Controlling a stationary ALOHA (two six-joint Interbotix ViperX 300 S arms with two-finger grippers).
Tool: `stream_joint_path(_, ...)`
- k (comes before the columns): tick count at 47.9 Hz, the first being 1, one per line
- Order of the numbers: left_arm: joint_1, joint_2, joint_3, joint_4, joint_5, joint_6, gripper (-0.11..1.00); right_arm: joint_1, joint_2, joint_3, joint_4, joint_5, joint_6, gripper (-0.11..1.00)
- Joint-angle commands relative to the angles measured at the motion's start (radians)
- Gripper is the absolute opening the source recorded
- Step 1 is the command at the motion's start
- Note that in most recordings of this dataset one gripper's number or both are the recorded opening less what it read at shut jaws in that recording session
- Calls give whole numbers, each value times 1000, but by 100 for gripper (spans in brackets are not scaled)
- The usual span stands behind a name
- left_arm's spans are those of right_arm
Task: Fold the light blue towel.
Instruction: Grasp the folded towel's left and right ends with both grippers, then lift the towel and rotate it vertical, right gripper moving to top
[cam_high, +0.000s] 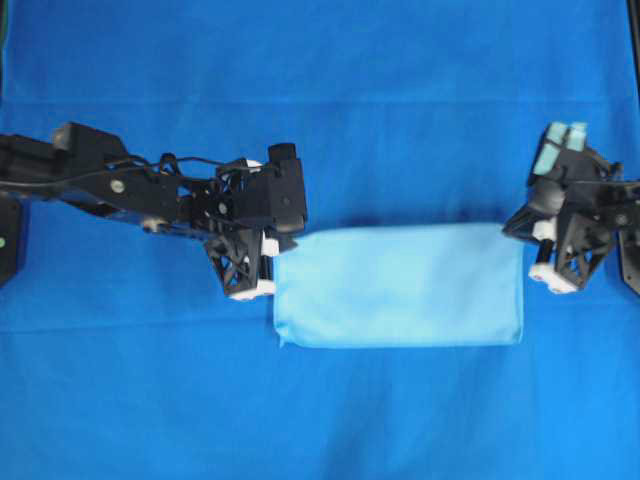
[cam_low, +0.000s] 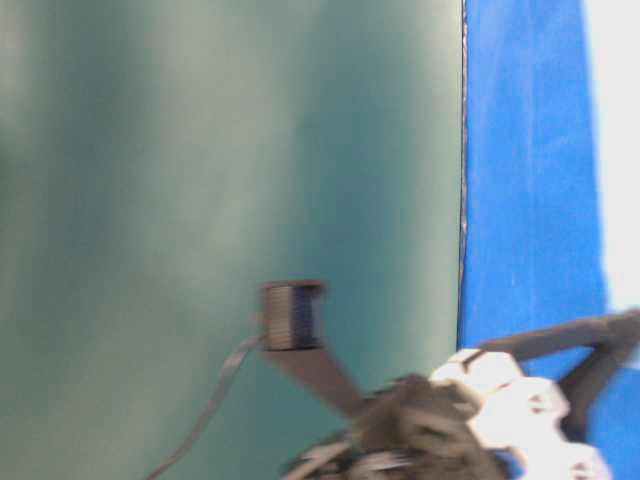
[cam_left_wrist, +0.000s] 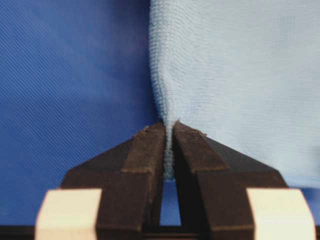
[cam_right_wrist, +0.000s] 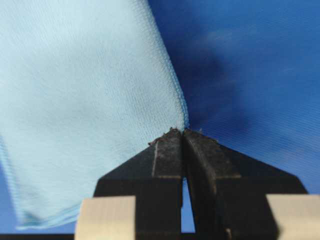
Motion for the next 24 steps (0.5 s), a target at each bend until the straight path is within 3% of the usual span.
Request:
stream_joint_path(1, 0, -81, -21, -2, 21, 3, 1, 0, -87, -26, -3, 51, 0, 2)
stream_joint_path(14, 20, -192, -44, 0, 87, 6, 2, 32, -285, -80, -3, 166, -3, 2)
stream_joint_path(24, 37, -201, -71, 0, 115, 8, 2, 61, -344, -107, -2, 221, -6, 2)
